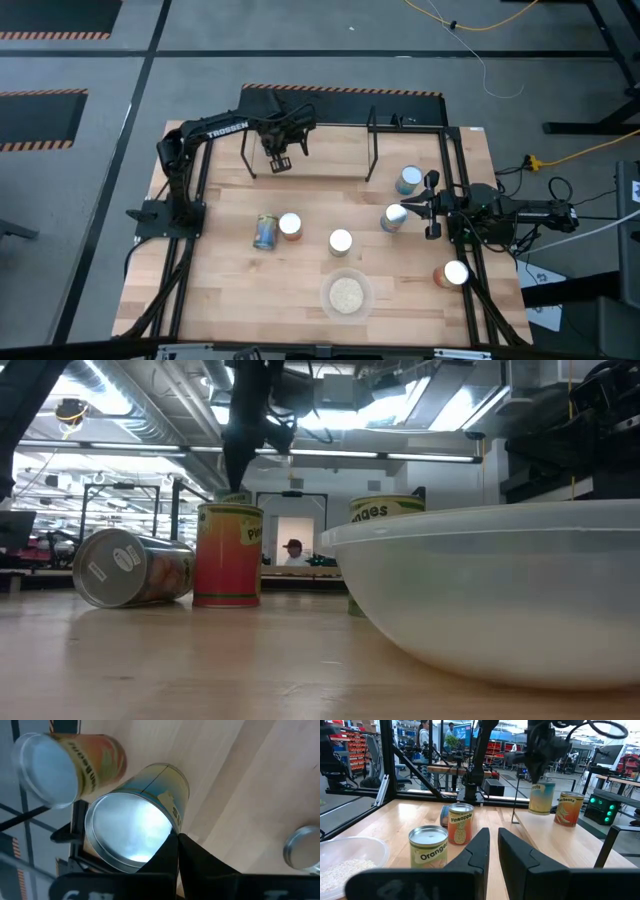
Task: Pick and place cans onto a shelf
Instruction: Put the canned carrots on the shelf, then put the canned corn on the shelf
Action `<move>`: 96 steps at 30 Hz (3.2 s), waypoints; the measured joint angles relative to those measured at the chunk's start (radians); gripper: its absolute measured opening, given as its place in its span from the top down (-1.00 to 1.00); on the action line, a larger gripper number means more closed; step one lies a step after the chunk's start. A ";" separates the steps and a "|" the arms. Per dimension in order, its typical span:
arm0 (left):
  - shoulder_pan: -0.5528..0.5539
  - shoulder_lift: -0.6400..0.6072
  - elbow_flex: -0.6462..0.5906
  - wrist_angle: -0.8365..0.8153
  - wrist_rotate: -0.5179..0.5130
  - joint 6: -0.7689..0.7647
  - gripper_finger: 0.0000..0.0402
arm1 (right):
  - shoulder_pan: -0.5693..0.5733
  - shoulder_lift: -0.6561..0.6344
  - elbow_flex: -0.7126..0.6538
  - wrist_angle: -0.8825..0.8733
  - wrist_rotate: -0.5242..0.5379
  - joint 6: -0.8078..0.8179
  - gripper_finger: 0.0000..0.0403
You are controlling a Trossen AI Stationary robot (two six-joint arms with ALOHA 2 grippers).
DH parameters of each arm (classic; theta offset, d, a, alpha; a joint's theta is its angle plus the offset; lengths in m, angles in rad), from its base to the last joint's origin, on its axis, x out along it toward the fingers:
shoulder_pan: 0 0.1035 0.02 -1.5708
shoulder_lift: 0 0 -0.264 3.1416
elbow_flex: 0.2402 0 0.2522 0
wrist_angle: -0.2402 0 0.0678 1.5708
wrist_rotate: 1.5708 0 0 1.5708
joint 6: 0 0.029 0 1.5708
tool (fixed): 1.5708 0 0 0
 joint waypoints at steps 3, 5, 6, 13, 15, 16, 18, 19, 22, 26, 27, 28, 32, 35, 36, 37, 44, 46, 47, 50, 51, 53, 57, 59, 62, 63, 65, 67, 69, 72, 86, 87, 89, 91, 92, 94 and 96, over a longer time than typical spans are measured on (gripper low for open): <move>0.000 0.000 -0.034 0.023 -0.001 0.003 1.00 | 0.000 0.000 0.000 0.000 0.000 0.000 0.78; 0.000 0.000 -0.056 0.036 -0.001 0.013 1.00 | 0.000 0.000 0.000 0.000 0.000 0.000 0.78; 0.000 0.000 -0.067 0.040 -0.002 0.019 1.00 | 0.000 0.000 0.000 0.000 0.000 0.000 0.78; 0.000 0.000 -0.094 0.080 -0.012 0.020 1.00 | 0.000 0.000 0.000 0.000 0.000 0.000 0.78; 0.000 0.000 -0.094 0.090 -0.021 0.020 1.00 | 0.000 0.000 0.000 0.000 0.000 0.000 0.78; 0.000 0.000 -0.094 0.091 -0.021 0.020 1.00 | 0.000 0.000 0.000 0.000 0.000 0.000 0.78; 0.000 0.000 -0.094 0.092 -0.022 0.020 1.00 | 0.000 0.000 0.000 0.000 0.000 0.000 0.78; 0.000 0.000 -0.094 0.092 -0.022 0.020 1.00 | 0.000 0.000 0.000 0.000 0.000 0.000 0.78; -0.001 0.000 -0.094 0.092 -0.022 0.020 1.00 | 0.000 0.000 0.000 0.000 0.000 0.000 0.78; -0.008 0.000 -0.094 0.091 -0.021 0.020 1.00 | 0.000 0.000 0.000 0.000 0.000 0.000 0.78; -0.010 0.000 -0.094 0.091 -0.020 0.020 1.00 | 0.000 0.000 0.000 0.000 0.000 0.000 0.78; -0.013 0.000 -0.094 0.091 -0.019 0.020 1.00 | 0.000 0.000 0.000 0.000 0.000 0.000 0.78; -0.022 0.000 -0.094 0.090 -0.019 0.020 1.00 | 0.000 0.000 0.000 0.000 0.000 0.000 0.78; -0.024 0.000 -0.094 0.091 -0.019 0.020 1.00 | 0.000 0.000 0.000 0.000 0.000 0.000 0.78; -0.026 0.000 -0.094 0.090 -0.019 0.020 1.00 | 0.000 0.000 0.000 0.000 0.000 0.000 0.78; -0.026 0.000 -0.094 0.090 -0.019 0.020 1.00 | 0.000 0.000 0.000 0.000 0.000 0.000 0.78; -0.027 0.000 -0.094 0.092 -0.019 0.019 1.00 | 0.000 0.000 0.000 0.000 0.000 0.000 0.78; -0.027 0.000 -0.094 0.092 -0.019 0.019 0.98 | 0.000 0.000 0.000 0.000 0.000 0.000 0.78; -0.027 0.000 -0.094 0.092 -0.019 0.019 0.96 | 0.000 0.000 0.000 0.000 0.000 0.000 0.78; -0.027 0.000 -0.094 0.092 -0.019 0.019 0.91 | 0.000 0.000 0.000 0.000 0.000 0.000 0.78; -0.027 0.000 -0.094 0.092 -0.019 0.019 0.90 | 0.000 0.000 0.000 0.000 0.000 0.000 0.78; -0.027 0.000 -0.094 0.092 -0.019 0.019 0.87 | 0.000 0.000 0.000 0.000 0.000 0.000 0.78; -0.027 0.000 -0.094 0.093 -0.020 0.019 0.83 | 0.000 0.000 0.000 0.000 0.000 0.000 0.78; -0.027 0.000 -0.094 0.093 -0.020 0.019 0.82 | 0.000 0.000 0.000 0.000 0.000 0.000 0.78; -0.027 0.000 -0.094 0.093 -0.020 0.019 0.80 | 0.000 0.000 0.000 0.000 0.000 0.000 0.78; -0.027 0.000 -0.094 0.093 -0.020 0.019 0.79 | 0.000 0.000 0.000 0.000 0.000 0.000 0.78; -0.027 0.000 -0.094 0.093 -0.019 0.019 0.78 | 0.000 0.000 0.000 0.000 0.000 0.000 0.78; -0.027 0.000 -0.094 0.093 -0.020 0.019 0.77 | 0.000 0.000 0.000 0.000 0.000 0.000 0.78; -0.027 0.000 -0.094 0.093 -0.020 0.019 0.77 | 0.000 0.000 0.000 0.000 0.000 0.000 0.78; -0.027 0.000 -0.094 0.093 -0.019 0.018 0.78 | 0.000 0.000 0.000 0.000 0.000 0.000 0.78; -0.032 0.000 -0.038 0.083 -0.023 0.021 0.78 | 0.000 0.000 0.000 0.000 0.000 0.000 0.78; -0.034 -0.001 -0.020 0.079 -0.023 0.026 0.78 | 0.000 0.000 0.000 0.000 0.000 0.000 0.78; -0.037 -0.017 0.011 0.076 -0.023 0.034 0.78 | 0.000 0.000 0.000 0.000 0.000 0.000 0.78; -0.048 -0.044 0.040 0.075 -0.023 0.036 0.78 | 0.000 0.000 0.000 0.000 0.000 0.000 0.78; -0.054 -0.058 0.050 0.074 -0.024 0.028 0.78 | 0.000 0.000 0.000 0.000 0.000 0.000 0.78; -0.070 -0.097 0.057 0.078 -0.021 0.011 0.78 | 0.000 0.000 0.000 0.000 0.000 0.000 0.78; -0.098 -0.142 0.060 0.092 -0.022 -0.026 0.78 | 0.000 0.000 0.000 0.000 0.000 0.000 0.78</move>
